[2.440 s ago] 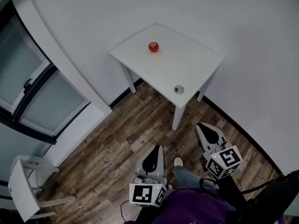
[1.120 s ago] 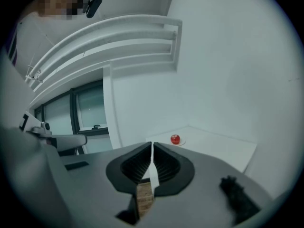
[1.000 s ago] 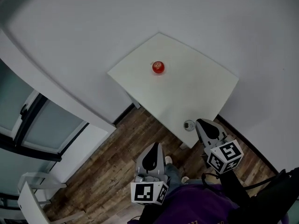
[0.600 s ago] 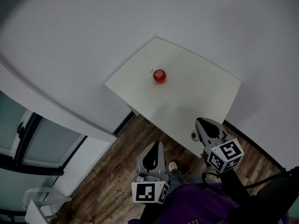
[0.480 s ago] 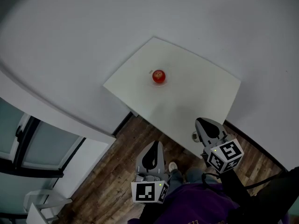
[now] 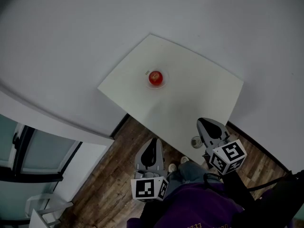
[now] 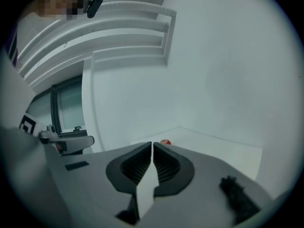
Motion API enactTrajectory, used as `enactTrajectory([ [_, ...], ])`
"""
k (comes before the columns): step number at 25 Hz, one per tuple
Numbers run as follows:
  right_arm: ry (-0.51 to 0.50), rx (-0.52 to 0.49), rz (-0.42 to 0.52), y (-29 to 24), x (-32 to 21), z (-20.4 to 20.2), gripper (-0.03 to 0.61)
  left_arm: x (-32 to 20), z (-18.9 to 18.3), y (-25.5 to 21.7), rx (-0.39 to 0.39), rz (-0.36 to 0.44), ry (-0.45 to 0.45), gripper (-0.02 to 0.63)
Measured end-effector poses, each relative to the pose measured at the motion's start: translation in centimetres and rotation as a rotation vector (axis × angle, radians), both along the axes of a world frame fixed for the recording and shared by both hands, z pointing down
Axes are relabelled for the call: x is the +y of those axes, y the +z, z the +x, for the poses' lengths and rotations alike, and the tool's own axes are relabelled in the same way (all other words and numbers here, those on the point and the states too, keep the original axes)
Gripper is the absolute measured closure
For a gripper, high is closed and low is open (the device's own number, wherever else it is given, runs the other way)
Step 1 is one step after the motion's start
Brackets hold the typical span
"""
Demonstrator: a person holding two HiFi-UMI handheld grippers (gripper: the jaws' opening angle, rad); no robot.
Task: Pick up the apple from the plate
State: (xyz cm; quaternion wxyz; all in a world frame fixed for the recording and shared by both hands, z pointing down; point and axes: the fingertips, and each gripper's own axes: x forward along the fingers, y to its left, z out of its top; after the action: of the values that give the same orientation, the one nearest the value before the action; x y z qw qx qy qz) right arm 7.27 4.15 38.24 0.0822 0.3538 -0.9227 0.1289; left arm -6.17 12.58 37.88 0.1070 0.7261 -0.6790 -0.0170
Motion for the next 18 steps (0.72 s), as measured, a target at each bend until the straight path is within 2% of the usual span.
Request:
enactTrajectory([
  [5,-0.014,-0.002,0.002,-0.7,-2.5,0.4,0.566,-2.7,-0.2,2.4,-0.026,-0.075,-0.008,0.575],
  [13,-0.032,-0.013,-0.011,-0.1,-4.9,1.2,0.566,-7.4,-0.7,4.1,-0.022,-0.083,-0.057,0.505],
  [18,-0.024,-0.019,-0.027,0.4,-6.0,1.7,0.566,-9.8,-0.7,4.4,-0.04,-0.089,-0.052,0.464],
])
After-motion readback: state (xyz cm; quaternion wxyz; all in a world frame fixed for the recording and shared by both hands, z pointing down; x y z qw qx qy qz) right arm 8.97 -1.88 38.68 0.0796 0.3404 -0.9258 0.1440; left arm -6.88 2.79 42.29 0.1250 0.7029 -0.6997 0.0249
